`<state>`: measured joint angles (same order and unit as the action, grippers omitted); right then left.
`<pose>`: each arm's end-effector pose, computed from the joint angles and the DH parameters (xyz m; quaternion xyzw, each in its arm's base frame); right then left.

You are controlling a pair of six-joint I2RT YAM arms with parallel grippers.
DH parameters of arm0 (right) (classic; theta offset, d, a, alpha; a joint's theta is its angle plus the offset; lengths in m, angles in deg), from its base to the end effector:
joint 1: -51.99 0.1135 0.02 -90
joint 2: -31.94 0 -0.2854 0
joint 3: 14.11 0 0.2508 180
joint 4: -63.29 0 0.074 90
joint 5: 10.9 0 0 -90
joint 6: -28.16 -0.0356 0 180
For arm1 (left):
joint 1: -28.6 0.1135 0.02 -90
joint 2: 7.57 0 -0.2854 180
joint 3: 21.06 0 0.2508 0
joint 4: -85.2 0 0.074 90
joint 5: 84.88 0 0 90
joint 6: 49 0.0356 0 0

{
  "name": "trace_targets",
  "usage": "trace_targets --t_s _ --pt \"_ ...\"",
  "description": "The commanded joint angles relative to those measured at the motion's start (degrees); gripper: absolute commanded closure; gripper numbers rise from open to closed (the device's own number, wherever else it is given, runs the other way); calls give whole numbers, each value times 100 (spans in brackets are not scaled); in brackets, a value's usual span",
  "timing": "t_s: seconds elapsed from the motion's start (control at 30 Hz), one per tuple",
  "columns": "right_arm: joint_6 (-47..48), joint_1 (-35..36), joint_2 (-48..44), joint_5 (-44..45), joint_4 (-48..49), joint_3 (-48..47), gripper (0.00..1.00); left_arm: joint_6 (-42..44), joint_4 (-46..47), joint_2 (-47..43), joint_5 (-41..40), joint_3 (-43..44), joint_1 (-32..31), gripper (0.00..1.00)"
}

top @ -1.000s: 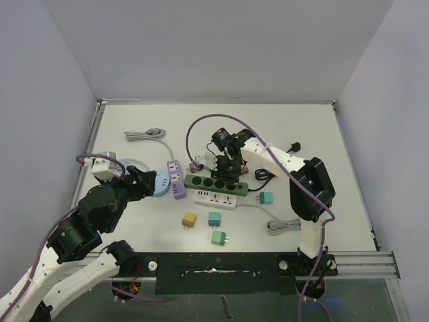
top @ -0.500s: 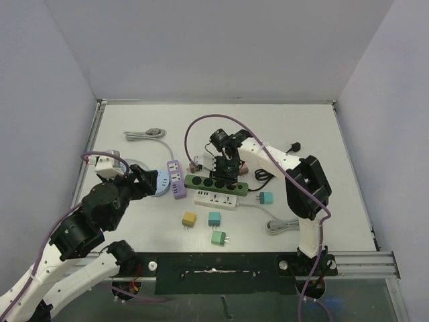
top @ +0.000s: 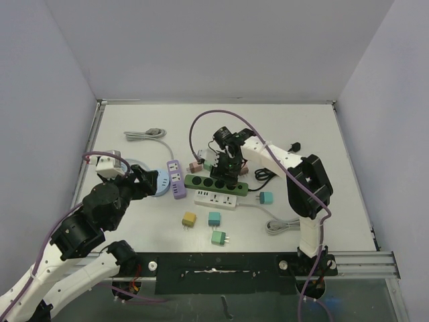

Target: Insert the plug

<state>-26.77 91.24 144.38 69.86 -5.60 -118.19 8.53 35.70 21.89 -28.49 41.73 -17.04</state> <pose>0.3070 0.2582 0.2344 -0.6055 0.7840 0.0840 0.1077 0.0704 -0.0438 0.3628 -0.0847 0.7802 -0.1828 0.5921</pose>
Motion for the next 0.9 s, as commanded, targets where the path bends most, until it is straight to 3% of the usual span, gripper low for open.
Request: trace_targets --t_s 0.0,0.3,0.43,0.67,0.87 --pt "-285 -134 -383 -86 203 19 43 57 445 34 40 5 -5 29" --pt "-80 -168 -435 -84 193 208 46 11 441 8 73 -16 -5 29" --pt "88 -156 -300 -60 150 318 60 4 428 12 75 -10 -5 29" --pt "241 -113 41 427 426 749 96 33 434 33 36 -32 -5 29" --pt "146 -57 447 774 788 913 100 106 435 41 -13 -33 -5 29"
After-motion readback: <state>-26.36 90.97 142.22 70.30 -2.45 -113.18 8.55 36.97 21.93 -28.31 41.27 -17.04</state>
